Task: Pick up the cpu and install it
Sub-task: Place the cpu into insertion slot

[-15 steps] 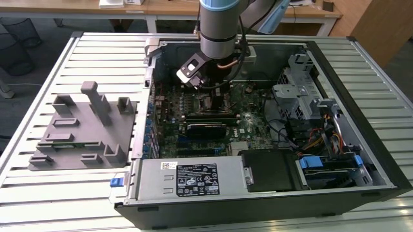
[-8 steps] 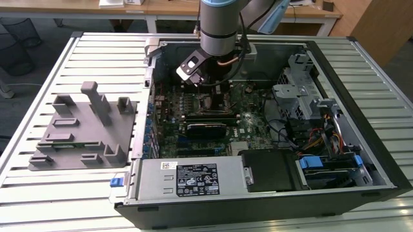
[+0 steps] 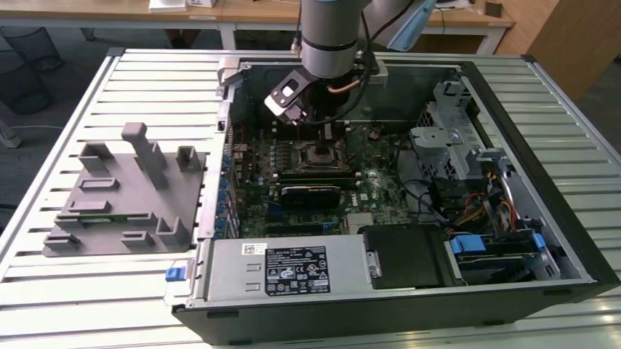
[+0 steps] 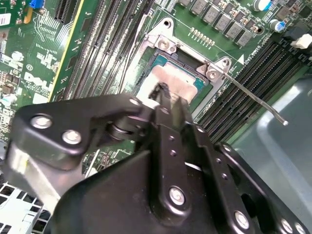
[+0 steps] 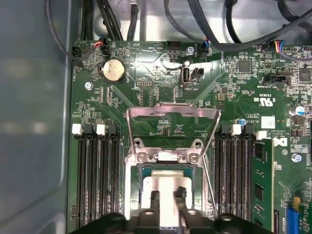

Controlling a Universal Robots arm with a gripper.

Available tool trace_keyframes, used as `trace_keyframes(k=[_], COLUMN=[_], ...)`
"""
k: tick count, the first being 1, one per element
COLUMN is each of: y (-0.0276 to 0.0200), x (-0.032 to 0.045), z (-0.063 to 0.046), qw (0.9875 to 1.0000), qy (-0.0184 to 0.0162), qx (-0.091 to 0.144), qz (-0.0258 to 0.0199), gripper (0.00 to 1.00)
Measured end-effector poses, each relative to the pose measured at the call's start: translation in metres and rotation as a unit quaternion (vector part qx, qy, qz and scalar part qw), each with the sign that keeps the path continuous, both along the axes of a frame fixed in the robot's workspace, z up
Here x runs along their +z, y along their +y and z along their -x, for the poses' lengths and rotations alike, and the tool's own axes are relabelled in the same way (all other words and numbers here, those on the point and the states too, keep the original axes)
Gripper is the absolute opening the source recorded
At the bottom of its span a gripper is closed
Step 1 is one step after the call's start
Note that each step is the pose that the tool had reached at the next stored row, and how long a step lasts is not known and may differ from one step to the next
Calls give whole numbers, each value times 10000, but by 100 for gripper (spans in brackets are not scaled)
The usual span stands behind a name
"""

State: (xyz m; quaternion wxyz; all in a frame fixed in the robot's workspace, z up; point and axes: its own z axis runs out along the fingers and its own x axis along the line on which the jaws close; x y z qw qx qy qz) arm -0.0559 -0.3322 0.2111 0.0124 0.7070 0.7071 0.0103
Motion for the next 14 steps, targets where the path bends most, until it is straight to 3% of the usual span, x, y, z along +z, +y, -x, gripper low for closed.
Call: trace_keyframes(k=[4,14], y=[0,0], x=[14,62], z=[0,0], qw=[10000,10000], qy=[0,0], qx=[0,0], qz=[0,0], gripper=[11,11])
